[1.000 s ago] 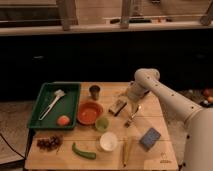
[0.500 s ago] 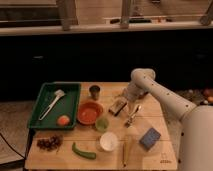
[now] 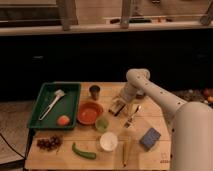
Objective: Wipe table surface with eraser
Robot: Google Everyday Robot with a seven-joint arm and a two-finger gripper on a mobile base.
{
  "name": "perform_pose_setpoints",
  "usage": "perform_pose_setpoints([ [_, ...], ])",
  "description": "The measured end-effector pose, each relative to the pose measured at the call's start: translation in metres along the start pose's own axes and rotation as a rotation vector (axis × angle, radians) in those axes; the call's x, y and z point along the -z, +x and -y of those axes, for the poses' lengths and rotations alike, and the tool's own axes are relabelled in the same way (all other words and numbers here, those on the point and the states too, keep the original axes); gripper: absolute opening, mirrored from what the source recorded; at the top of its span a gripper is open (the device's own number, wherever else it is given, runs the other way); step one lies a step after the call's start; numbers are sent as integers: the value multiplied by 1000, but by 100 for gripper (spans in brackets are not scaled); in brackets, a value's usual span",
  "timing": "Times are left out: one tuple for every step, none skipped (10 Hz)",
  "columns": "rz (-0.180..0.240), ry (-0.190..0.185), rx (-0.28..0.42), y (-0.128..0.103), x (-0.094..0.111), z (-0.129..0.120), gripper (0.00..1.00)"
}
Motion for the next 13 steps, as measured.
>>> perform_pose_setpoints([
  [1, -4, -4, 0, -3, 1, 79],
  [4, -9, -10, 1, -8, 1, 72],
  [5, -12, -21, 3, -10, -1, 60],
  [8, -16, -30, 4, -11, -3, 50],
  [9, -13, -33, 4, -12, -2, 43],
  [7, -13, -32, 5, -12, -2, 30],
  [7, -13, -33, 5, -10, -2, 20],
  [6, -14, -32, 5, -9, -2, 10],
  [6, -15, -31, 6, -9, -3, 3],
  [5, -15, -31, 6, -8, -3, 0],
  [5, -15, -31, 6, -8, -3, 0],
  [4, -14, -36, 7, -7, -2, 0],
  [-10, -11, -53, 17, -1, 1, 0],
])
